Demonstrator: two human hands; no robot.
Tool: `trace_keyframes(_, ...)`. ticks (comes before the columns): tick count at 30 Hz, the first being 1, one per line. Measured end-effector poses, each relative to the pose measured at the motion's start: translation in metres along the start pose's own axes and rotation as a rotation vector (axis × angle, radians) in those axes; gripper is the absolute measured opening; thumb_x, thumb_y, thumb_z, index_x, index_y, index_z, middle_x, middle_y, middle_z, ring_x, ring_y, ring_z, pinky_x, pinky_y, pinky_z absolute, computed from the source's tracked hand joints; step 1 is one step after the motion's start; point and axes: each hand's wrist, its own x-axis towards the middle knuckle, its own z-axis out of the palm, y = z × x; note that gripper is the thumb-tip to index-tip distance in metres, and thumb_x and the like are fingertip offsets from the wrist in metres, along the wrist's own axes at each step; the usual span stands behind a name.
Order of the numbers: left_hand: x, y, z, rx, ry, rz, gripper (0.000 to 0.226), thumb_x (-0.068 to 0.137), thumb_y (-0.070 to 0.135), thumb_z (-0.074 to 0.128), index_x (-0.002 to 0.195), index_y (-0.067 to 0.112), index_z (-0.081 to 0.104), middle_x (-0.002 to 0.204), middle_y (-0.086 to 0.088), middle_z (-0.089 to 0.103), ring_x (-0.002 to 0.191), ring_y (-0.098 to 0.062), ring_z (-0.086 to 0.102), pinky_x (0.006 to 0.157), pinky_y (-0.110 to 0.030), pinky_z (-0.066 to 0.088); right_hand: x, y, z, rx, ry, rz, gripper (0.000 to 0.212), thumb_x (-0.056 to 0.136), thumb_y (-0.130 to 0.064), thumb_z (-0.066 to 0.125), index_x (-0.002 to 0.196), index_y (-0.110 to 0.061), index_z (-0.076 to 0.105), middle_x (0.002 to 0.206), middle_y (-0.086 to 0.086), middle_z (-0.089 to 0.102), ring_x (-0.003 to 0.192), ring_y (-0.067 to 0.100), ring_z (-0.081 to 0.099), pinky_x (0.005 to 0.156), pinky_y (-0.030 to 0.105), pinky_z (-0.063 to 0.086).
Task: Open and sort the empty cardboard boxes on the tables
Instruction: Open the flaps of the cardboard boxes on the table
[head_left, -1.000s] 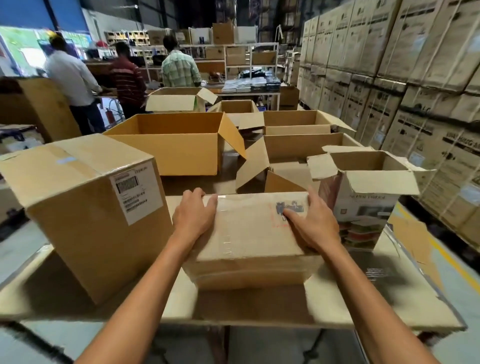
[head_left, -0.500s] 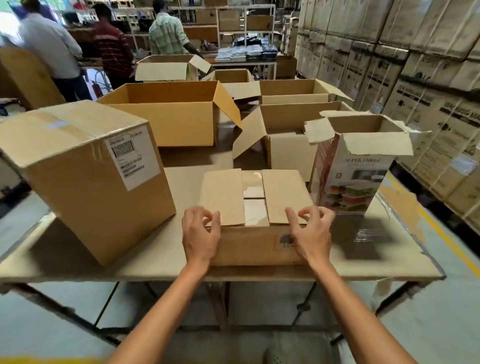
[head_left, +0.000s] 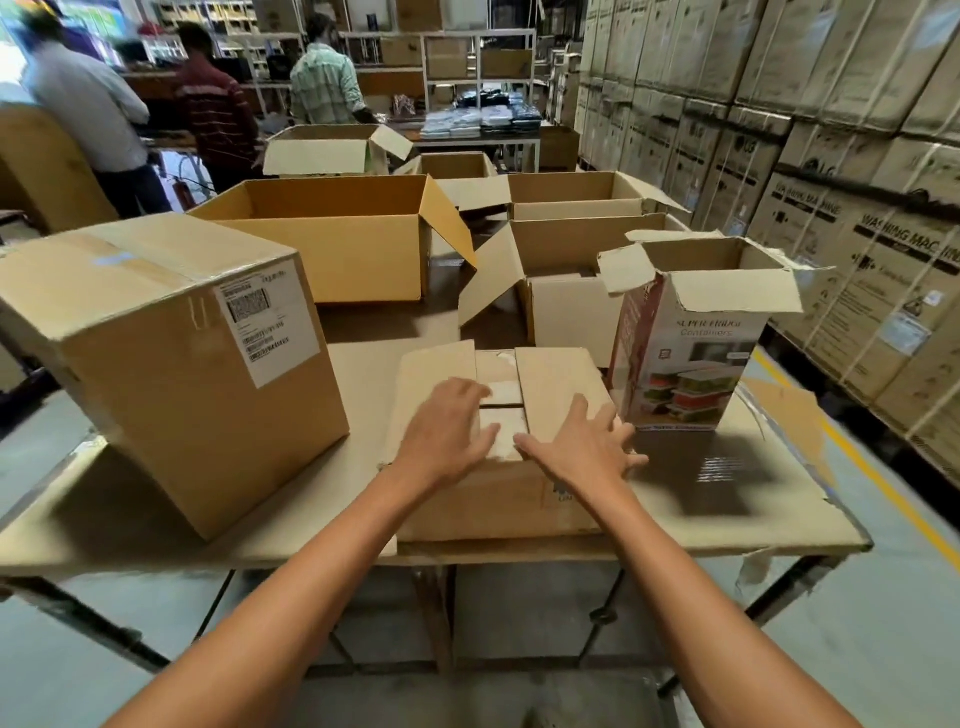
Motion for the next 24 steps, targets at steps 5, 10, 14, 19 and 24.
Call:
trace_keyframes(5, 0.024, 0.012, -0.017, 0.357, -0.343, 0.219, 0.025, 0.097, 0.031, 0.053, 0.118, 0.02, 0.063, 0.115, -0.002, 0.068, 0.102, -0.022, 0.061, 0.081, -0.037, 0.052, -0.004, -0.001, 0.007, -0.063, 0.036, -0.008, 0.086, 0.08, -0.076, 0.048, 0.148, -0.026, 0.031, 0.157, 0.015, 0.017, 0.134, 0.045, 0.025, 0.106, 0.061, 0.03)
trace_keyframes(10, 0.04, 0.006, -0.079, 0.512, -0.217, 0.148, 0.031, 0.099, 0.04, 0.052, 0.118, 0.019, 0.063, 0.113, -0.002, 0.066, 0.107, -0.021, 0.06, 0.092, -0.041, 0.051, -0.01, 0.0, 0.008, -0.079, 0.086, -0.013, 0.082, 0.083, -0.076, 0.045, 0.147, -0.027, 0.031, 0.157, 0.014, 0.018, 0.132, 0.042, 0.027, 0.102, 0.055, 0.031)
trace_keyframes(14, 0.04, -0.039, -0.118, 0.571, -0.468, -0.213, 0.037, 0.1, 0.044, 0.048, 0.119, 0.016, 0.062, 0.113, -0.001, 0.065, 0.103, -0.021, 0.06, 0.087, -0.041, 0.049, -0.011, 0.0, 0.007, -0.081, 0.097, -0.002, 0.082, 0.082, -0.076, 0.048, 0.146, -0.027, 0.034, 0.155, 0.014, 0.021, 0.13, 0.042, 0.029, 0.101, 0.054, 0.032)
trace_keyframes(19, 0.013, -0.077, -0.075, 0.353, -0.272, -0.435, 0.051, 0.096, 0.054, 0.048, 0.128, 0.015, 0.058, 0.126, -0.009, 0.062, 0.117, -0.032, 0.055, 0.091, -0.043, 0.046, -0.002, 0.002, -0.003, 0.042, 0.028, -0.02, 0.078, 0.085, -0.076, 0.045, 0.146, -0.028, 0.035, 0.151, 0.013, 0.029, 0.13, 0.042, 0.032, 0.104, 0.059, 0.032)
trace_keyframes(24, 0.01, -0.064, -0.031, 0.297, -0.243, -0.524, 0.054, 0.094, 0.054, 0.044, 0.137, 0.021, 0.05, 0.141, -0.012, 0.047, 0.136, -0.042, 0.033, 0.109, -0.066, 0.02, 0.018, 0.02, -0.049, 0.432, 0.062, -0.133, 0.052, 0.102, -0.053, 0.031, 0.122, -0.015, 0.06, 0.125, 0.014, 0.061, 0.103, 0.029, 0.053, 0.089, 0.045, 0.044)
